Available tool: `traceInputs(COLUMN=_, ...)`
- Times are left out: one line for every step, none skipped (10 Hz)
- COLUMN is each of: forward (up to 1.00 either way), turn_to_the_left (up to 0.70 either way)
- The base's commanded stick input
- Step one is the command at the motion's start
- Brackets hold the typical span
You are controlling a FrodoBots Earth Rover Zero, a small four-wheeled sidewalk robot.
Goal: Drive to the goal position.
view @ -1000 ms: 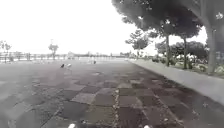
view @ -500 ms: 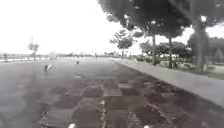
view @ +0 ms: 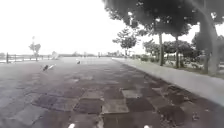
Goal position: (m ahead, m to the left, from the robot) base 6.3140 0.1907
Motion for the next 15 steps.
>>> traceInputs(forward=1.0, turn_to_the_left=0.0)
traceInputs(forward=1.0, turn_to_the_left=0.0)
traceInputs(forward=1.0, turn_to_the_left=0.0)
traceInputs(forward=1.0, turn_to_the_left=0.0)
traceInputs(forward=1.0, turn_to_the_left=0.0)
traceInputs(forward=1.0, turn_to_the_left=0.0)
traceInputs(forward=1.0, turn_to_the_left=0.0)
traceInputs(forward=1.0, turn_to_the_left=0.0)
traceInputs(forward=1.0, turn_to_the_left=0.0)
traceInputs(forward=1.0, turn_to_the_left=0.0)
traceInputs(forward=1.0, turn_to_the_left=0.0)
traceInputs(forward=1.0, turn_to_the_left=0.0)
traceInputs(forward=1.0, turn_to_the_left=0.0)
traceInputs(forward=1.0, turn_to_the_left=0.0)
traceInputs(forward=1.0, turn_to_the_left=0.0)
